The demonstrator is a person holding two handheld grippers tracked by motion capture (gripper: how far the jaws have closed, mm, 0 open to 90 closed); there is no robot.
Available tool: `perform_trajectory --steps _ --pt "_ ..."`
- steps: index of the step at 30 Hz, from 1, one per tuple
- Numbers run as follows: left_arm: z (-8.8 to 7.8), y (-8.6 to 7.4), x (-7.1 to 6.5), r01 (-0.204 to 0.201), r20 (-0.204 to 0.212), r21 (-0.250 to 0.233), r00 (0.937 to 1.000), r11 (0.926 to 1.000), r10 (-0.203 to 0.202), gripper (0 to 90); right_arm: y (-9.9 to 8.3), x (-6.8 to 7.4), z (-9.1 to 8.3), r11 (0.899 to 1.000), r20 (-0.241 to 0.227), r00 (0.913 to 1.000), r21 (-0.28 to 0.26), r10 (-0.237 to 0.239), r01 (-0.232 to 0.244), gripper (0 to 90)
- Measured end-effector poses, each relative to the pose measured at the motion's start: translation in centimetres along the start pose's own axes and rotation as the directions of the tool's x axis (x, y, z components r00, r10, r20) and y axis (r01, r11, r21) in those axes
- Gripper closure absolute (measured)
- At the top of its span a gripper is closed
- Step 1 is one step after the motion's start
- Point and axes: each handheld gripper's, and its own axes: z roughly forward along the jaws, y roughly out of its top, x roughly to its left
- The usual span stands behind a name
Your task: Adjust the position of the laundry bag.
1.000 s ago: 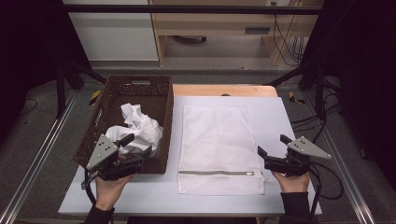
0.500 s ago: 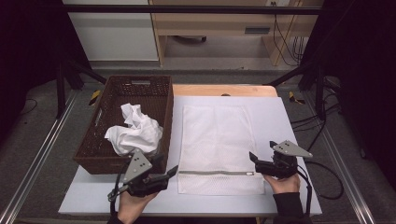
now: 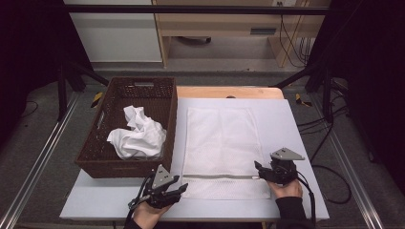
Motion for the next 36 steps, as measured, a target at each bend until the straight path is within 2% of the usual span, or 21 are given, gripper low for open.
perform_trajectory --steps 1,2,3,4,5,7,9,10,13,15,16,19,22,23,24,26,29,30,33,35,36 --pt "0.6 -0.2 0.0 -0.005 -0.004 0.026 1.0000 0.9996 0.005 58.2 -0.2 -0.2 0.3 1.000 -0.012 0.9998 0.014 0.018 -0.018 35.2" --pt "0.6 -0.2 0.0 -0.005 -0.004 0.026 1.0000 0.9996 0.005 59.5 -0.2 -0.2 0.4 1.000 -0.009 0.9998 0.021 0.019 -0.019 36.1" --pt "1.2 -0.5 -0.2 -0.017 -0.022 0.055 0.9996 0.9983 0.019 60.8 -0.3 -0.2 0.5 0.999 -0.003 0.9995 0.030 0.031 -0.031 38.2" --pt "1.2 -0.5 -0.2 -0.017 -0.022 0.055 0.9996 0.9983 0.019 61.8 -0.3 -0.2 0.5 0.999 -0.003 0.9995 0.030 0.031 -0.031 38.2" --pt "1.7 -0.7 -0.3 -0.021 -0.025 0.081 0.9994 0.9965 0.023 63.2 -0.5 -0.5 0.9 0.998 -0.007 0.9991 0.045 0.042 -0.041 41.4" --pt "2.1 -0.9 -0.5 -0.020 -0.014 0.099 0.9997 0.9949 0.021 64.6 -0.6 -0.6 1.3 0.996 -0.017 0.9985 0.068 0.052 -0.051 43.0" --pt "2.3 -0.9 -0.7 -0.026 -0.023 0.106 0.9993 0.9940 0.029 65.8 -0.7 -0.6 1.7 0.995 -0.009 0.9986 0.089 0.053 -0.052 44.5" --pt "2.4 -0.9 -1.1 -0.045 -0.045 0.107 0.9977 0.9932 0.050 67.1 -0.7 -0.6 1.8 0.994 -0.010 0.9985 0.096 0.053 -0.052 45.3" --pt "2.4 -0.8 -1.2 -0.037 -0.049 0.104 0.9979 0.9940 0.042 72.2 -0.7 -0.7 2.1 0.993 -0.008 0.9985 0.105 0.054 -0.053 46.8" --pt "2.5 -0.8 -1.3 -0.050 -0.057 0.108 0.9968 0.9929 0.056 76.6 -0.8 -0.7 2.3 0.991 -0.010 0.9981 0.118 0.060 -0.058 51.4" --pt "2.5 -0.8 -1.5 -0.062 -0.068 0.108 0.9953 0.9922 0.069 81.7 -0.8 -0.5 2.5 0.990 -0.012 0.9978 0.123 0.066 -0.064 56.0" --pt "2.6 -0.8 -1.5 -0.070 -0.076 0.107 0.9941 0.9919 0.078 86.7 -0.8 -0.3 2.5 0.991 -0.024 0.9973 0.119 0.069 -0.066 63.9" --pt "2.5 -0.8 -1.4 -0.070 -0.069 0.110 0.9946 0.9915 0.078 87.7 -0.7 -0.3 2.6 0.991 -0.043 0.9958 0.113 0.081 -0.076 72.7" --pt "2.4 -0.8 -1.3 -0.065 -0.070 0.103 0.9949 0.9926 0.072 87.7 -0.7 -0.3 2.6 0.991 -0.043 0.9958 0.113 0.081 -0.076 72.7" --pt "2.2 -0.9 -1.0 -0.068 -0.078 0.113 0.9940 0.9912 0.077 87.7 -0.6 -0.4 2.8 0.991 -0.056 0.9947 0.107 0.086 -0.080 79.2" --pt "1.9 -1.1 -0.7 -0.063 -0.086 0.108 0.9936 0.9921 0.073 87.6 -0.5 -0.3 3.0 0.992 -0.069 0.9938 0.100 0.088 -0.081 83.1" --pt "1.7 -1.3 -0.4 -0.050 -0.085 0.102 0.9947 0.9935 0.058 87.5 0.0 -0.2 3.4 0.994 -0.081 0.9937 0.085 0.077 -0.070 84.4" --pt "1.7 -1.4 -0.3 -0.044 -0.084 0.098 0.9951 0.9942 0.053 87.3 0.2 0.0 3.5 0.995 -0.072 0.9958 0.081 0.056 -0.050 85.2" --pt "1.8 -1.5 -0.5 -0.067 -0.097 0.096 0.9924 0.9932 0.076 86.6 0.3 0.4 3.7 0.994 -0.052 0.9976 0.105 0.044 -0.039 85.7" --pt "1.8 -1.5 -0.5 -0.067 -0.096 0.093 0.9924 0.9934 0.076 86.4 0.3 0.3 3.6 0.993 -0.044 0.9985 0.118 0.033 -0.028 86.0" --pt "1.8 -1.4 -0.4 -0.064 -0.095 0.092 0.9928 0.9937 0.073 86.5 0.3 0.4 3.4 0.992 -0.042 0.9980 0.119 0.046 -0.041 86.4"
